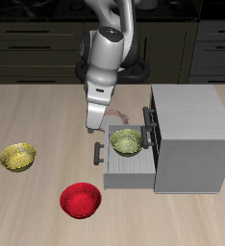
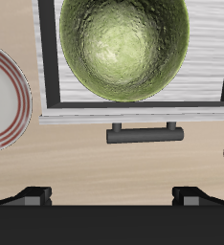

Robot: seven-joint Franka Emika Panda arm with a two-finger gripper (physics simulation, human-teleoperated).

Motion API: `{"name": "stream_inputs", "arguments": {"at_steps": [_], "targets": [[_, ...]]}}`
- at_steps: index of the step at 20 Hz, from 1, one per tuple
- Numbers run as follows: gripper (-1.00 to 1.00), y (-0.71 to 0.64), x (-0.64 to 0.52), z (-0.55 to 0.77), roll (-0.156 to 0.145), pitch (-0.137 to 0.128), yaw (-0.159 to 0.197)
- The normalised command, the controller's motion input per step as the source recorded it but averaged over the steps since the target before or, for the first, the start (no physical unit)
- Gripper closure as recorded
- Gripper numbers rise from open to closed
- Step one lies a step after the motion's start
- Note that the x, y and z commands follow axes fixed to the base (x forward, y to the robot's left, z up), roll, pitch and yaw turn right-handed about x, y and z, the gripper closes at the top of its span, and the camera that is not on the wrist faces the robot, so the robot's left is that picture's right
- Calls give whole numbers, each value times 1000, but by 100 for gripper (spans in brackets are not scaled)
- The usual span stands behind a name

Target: Place the green bowl in the bottom drawer of the white cabinet and close the drawer

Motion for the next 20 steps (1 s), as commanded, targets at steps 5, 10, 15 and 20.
{"name": "stream_inputs", "arguments": {"at_steps": [5,10,15,20], "targets": [[-100,17,63,-230,14,22,-37],[-100,45,2,-205,14,24,-17],[-100,18,-24,-264,17,30,-30],[-100,-26,-45,-293,0,30,-20]]}}
